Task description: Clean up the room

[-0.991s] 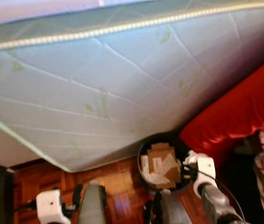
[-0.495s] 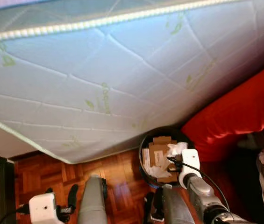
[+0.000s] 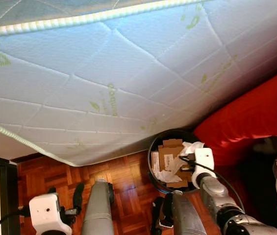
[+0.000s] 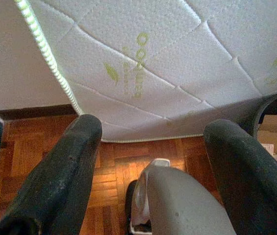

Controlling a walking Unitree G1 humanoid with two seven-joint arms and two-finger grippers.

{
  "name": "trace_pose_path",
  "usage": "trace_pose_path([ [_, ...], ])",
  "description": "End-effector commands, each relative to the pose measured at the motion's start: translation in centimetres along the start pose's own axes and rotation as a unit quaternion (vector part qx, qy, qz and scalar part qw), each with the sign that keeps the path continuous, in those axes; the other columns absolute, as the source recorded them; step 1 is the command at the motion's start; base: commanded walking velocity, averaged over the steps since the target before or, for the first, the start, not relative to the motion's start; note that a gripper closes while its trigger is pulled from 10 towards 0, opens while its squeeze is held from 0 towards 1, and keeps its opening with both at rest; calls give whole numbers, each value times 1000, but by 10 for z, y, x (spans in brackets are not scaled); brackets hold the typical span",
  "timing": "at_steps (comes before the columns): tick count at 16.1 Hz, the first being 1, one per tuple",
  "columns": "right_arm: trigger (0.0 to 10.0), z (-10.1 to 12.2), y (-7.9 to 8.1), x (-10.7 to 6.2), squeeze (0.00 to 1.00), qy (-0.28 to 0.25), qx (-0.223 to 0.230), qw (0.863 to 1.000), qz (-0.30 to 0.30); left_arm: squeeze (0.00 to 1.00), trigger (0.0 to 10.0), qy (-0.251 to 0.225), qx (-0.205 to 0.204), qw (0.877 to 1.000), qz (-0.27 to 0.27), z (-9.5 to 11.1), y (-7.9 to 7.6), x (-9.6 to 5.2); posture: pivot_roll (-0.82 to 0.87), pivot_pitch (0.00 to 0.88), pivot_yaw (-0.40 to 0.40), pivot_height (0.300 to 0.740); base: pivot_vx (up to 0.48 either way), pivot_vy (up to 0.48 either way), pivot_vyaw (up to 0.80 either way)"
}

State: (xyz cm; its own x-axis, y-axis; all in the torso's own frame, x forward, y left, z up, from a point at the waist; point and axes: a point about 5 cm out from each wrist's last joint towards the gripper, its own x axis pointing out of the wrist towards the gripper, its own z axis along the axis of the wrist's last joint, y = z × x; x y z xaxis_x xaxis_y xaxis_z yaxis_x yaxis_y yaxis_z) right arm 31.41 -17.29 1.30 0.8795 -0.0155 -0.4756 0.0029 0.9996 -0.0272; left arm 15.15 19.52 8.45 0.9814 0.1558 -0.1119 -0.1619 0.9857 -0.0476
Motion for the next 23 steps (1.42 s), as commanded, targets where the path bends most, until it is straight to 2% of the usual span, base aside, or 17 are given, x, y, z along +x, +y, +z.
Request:
trace_pose_path([
  [1, 10000, -18, -8, -5, 0, 29, 8, 999, -19, 0, 10000, 25, 0, 1000, 10, -5, 1, -7, 355, 495, -72, 657, 0, 0, 0],
  [4, 10000, -21, -11, -6, 0, 35, 10, 999, -21, 0, 10000, 31, 0, 999, 14, -2, 2, -9, 357, 499, -74, 657, 0, 0, 0],
  [5, 10000, -21, -11, -6, 169, 35, 12, 999, -22, 0, 10000, 32, 0, 999, 15, -1, 3, -11, 356, 502, -74, 657, 0, 0, 0],
  [6, 10000, -22, -11, -6, 812, 36, 15, 999, -21, 0, 10000, 34, 1, 999, 15, -1, 3, -11, 356, 502, -74, 657, 0, 0, 0],
  [7, 10000, -22, -11, -6, 1000, 38, 17, 999, -20, 0, 10000, 36, 1, 999, 16, -1, 3, -12, 356, 502, -74, 657, 0, 0, 0],
  [17, 10000, -33, -8, -9, 1000, 56, 16, 998, -4, 0, 10000, 45, 1, 999, 12, -6, 5, -8, 346, 490, -68, 657, 0, 0, 0],
  [18, 10000, -33, -7, -9, 973, 56, 18, 998, 0, 0, 10000, 46, 1, 999, 12, -6, 5, -7, 342, 484, -69, 657, 0, 0, 0],
  [19, 10000, -33, -7, -10, 0, 54, 20, 998, 5, 0, 10000, 47, 0, 999, 11, -8, 5, -6, 335, 473, -69, 657, 0, 0, 0],
  [23, 10000, -39, -10, -13, 0, 39, 55, 998, 3, 0, 10000, 63, 1, 998, 14, -25, 11, 4, 305, 409, -78, 657, 0, 0, 0],
])
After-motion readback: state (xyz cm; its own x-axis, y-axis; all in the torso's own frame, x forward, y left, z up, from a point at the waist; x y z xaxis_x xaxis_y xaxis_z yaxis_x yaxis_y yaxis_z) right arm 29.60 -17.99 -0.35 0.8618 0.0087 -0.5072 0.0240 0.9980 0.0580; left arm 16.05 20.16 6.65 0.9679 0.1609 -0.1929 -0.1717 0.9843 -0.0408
